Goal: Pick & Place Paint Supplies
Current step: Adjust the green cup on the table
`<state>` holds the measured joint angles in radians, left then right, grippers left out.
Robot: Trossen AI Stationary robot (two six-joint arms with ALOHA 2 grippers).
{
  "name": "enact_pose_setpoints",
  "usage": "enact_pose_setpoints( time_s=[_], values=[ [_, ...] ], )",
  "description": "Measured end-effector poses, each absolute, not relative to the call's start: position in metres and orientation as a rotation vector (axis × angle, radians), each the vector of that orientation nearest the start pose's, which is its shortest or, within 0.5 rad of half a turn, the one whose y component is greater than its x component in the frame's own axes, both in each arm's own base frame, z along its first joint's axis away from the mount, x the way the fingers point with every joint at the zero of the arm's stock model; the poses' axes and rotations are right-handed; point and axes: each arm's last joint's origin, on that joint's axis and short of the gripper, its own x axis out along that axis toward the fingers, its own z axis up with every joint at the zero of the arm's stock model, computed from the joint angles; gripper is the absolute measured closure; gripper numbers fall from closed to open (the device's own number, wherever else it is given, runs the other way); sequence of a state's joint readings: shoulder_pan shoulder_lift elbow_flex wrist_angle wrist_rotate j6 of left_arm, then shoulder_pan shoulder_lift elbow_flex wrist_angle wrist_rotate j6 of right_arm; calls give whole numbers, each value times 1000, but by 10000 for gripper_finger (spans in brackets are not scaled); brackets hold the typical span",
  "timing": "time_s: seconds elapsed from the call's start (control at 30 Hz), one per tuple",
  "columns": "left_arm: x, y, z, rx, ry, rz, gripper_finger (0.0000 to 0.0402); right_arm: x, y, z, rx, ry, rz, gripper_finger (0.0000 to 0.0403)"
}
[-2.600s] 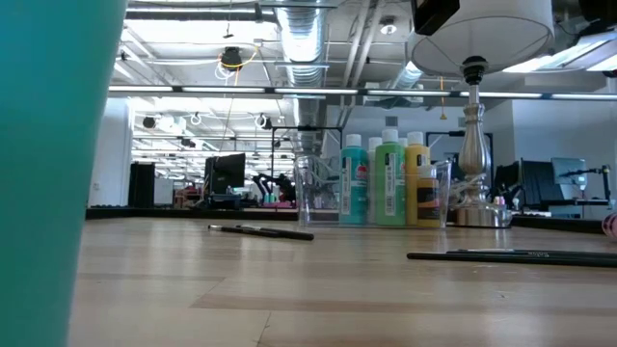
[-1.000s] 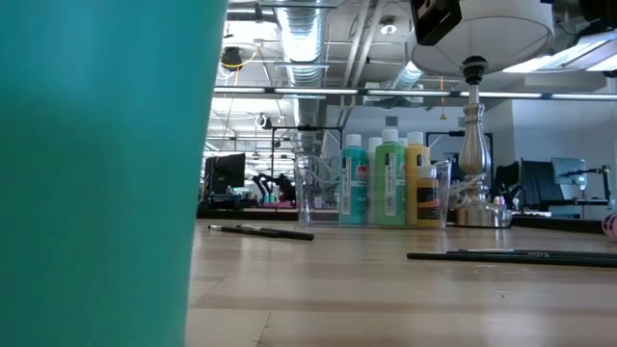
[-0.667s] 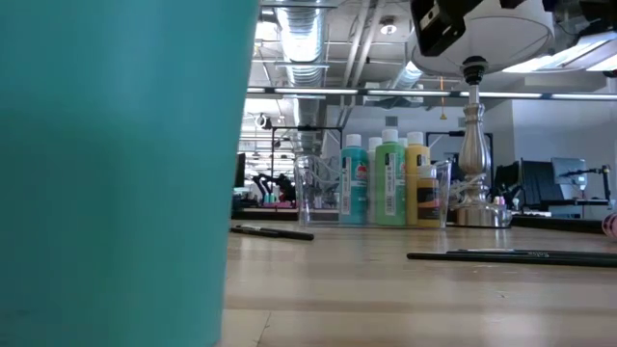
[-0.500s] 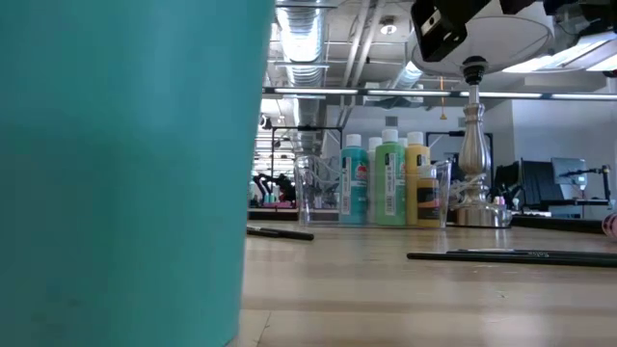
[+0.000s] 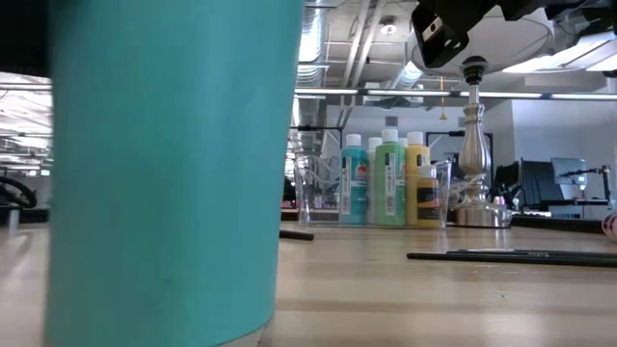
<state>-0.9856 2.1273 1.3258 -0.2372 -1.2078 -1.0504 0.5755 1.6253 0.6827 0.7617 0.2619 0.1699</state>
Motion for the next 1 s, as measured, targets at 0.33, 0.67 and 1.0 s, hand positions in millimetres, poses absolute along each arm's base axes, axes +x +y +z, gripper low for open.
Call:
enact_pose_setpoints(
  time_s=[0.33, 0.67, 1.0],
  values=[
    [259, -321, 126, -71, 292, 433, 215, 273, 168, 187, 95, 192, 298, 294],
    [264, -316, 127, -44, 278, 458, 215, 273, 168, 187, 94, 192, 298, 294],
    [274, -308, 127, -18, 285, 486, 215, 273, 168, 187, 91, 191, 298, 294]
  ],
)
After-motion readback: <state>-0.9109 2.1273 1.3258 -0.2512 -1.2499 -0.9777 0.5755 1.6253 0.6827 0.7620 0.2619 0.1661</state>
